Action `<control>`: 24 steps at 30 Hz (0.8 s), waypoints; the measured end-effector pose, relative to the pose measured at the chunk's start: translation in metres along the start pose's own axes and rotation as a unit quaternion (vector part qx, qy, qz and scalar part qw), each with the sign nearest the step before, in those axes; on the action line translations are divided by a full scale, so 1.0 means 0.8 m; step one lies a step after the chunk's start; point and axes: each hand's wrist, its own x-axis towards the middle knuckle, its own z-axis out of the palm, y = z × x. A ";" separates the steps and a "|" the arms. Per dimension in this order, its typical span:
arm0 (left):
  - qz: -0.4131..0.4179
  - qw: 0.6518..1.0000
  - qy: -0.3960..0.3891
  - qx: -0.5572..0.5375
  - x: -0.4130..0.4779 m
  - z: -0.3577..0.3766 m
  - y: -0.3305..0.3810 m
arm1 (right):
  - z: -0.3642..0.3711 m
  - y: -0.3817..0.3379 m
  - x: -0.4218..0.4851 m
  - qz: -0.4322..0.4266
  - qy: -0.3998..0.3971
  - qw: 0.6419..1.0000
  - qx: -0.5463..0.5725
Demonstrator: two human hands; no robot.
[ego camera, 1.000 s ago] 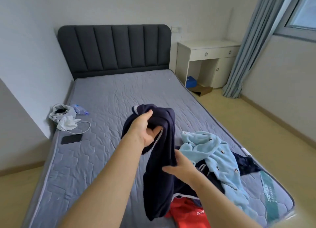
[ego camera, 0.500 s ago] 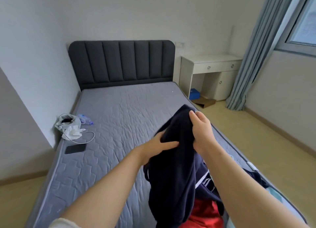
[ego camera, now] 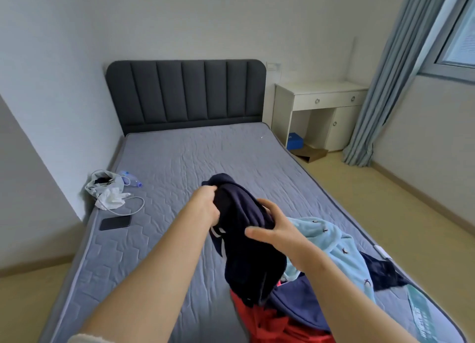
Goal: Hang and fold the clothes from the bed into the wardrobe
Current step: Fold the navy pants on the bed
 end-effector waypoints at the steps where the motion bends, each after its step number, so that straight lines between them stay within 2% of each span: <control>1: -0.034 0.999 0.002 -0.035 -0.002 -0.003 0.004 | -0.001 0.001 -0.001 -0.015 -0.013 0.998 -0.052; 3: -0.073 0.992 0.014 -0.101 -0.003 -0.007 0.010 | 0.000 0.003 0.000 -0.062 -0.002 0.987 -0.147; 5: -0.075 0.987 0.000 -0.142 -0.006 -0.007 0.012 | 0.000 0.005 0.003 -0.101 0.096 0.975 -0.174; 7: -0.042 0.987 -0.037 -0.152 -0.010 -0.004 0.010 | -0.004 -0.001 0.005 -0.084 0.193 0.970 -0.121; 10: 0.056 0.990 -0.092 -0.094 -0.018 -0.001 0.001 | -0.014 -0.018 0.010 -0.018 0.216 0.976 0.009; 12: 0.135 0.981 -0.139 -0.010 -0.024 -0.004 -0.005 | -0.017 -0.029 0.013 0.014 0.222 0.972 0.074; 14: 0.211 0.947 -0.204 0.129 -0.027 -0.010 -0.010 | -0.019 -0.038 0.016 0.026 0.230 0.967 0.105; 15: 0.245 0.916 -0.239 0.211 -0.030 -0.013 -0.012 | -0.020 -0.041 0.018 0.028 0.235 0.966 0.107; 18: 0.304 0.791 -0.306 0.434 -0.031 -0.015 -0.023 | -0.019 -0.039 0.021 0.033 0.234 0.970 0.065; 20: 0.360 0.717 -0.272 0.532 -0.026 -0.012 -0.036 | -0.013 -0.034 0.020 0.040 0.216 0.975 -0.011; 21: 0.388 0.700 -0.234 0.552 -0.024 -0.011 -0.042 | -0.011 -0.031 0.020 0.039 0.207 0.976 -0.048; 22: 0.407 0.698 -0.188 0.558 -0.022 -0.011 -0.048 | -0.009 -0.029 0.019 0.035 0.199 0.976 -0.085; 24: 0.401 0.726 -0.107 0.549 -0.020 -0.015 -0.054 | -0.006 -0.026 0.017 0.028 0.186 0.967 -0.173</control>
